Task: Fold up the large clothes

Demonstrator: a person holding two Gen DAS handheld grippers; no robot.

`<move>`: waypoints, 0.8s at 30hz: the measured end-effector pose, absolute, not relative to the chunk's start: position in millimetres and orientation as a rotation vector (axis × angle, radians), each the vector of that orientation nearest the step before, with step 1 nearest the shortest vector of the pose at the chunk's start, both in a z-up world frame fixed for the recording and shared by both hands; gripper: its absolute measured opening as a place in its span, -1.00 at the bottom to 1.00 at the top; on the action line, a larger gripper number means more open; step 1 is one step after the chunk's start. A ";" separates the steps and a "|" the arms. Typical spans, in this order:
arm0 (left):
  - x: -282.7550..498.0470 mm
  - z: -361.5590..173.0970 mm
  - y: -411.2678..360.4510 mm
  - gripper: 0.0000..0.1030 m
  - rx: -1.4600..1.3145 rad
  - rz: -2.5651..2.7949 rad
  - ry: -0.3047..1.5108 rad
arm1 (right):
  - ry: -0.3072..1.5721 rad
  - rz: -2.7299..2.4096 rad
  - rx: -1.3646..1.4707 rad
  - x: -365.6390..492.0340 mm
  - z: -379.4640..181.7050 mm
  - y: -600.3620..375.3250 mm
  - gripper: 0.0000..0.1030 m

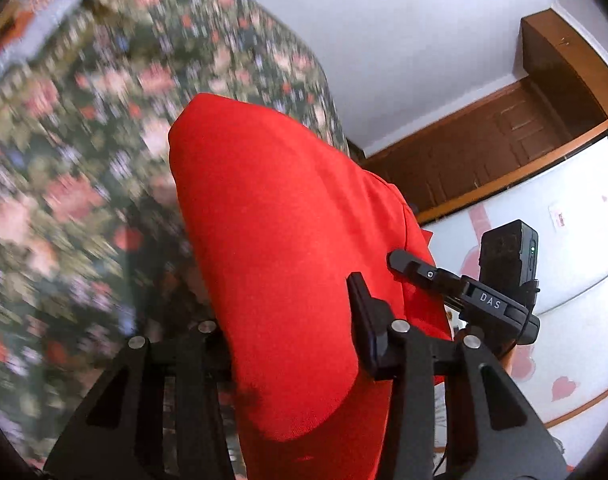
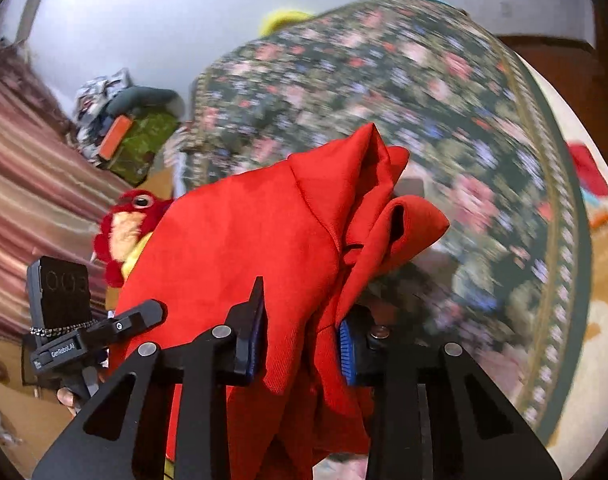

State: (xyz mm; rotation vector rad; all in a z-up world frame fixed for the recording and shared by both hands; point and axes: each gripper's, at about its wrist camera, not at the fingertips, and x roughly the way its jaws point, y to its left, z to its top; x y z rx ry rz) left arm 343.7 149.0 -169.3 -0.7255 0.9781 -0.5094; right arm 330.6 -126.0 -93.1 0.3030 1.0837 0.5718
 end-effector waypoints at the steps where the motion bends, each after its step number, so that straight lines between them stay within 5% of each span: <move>1: 345.2 -162.4 161.6 -0.16 -0.721 -0.496 0.965 | 1.063 0.591 0.279 333.5 -88.0 -112.0 -0.47; 13: 402.1 -151.5 275.9 -0.16 -0.647 -0.315 0.916 | 0.995 0.703 0.250 401.6 -101.1 5.2 -0.47; 24: 467.8 -271.3 327.9 -0.11 -0.541 -0.083 1.141 | 1.099 0.599 0.109 444.7 -201.2 73.3 -0.47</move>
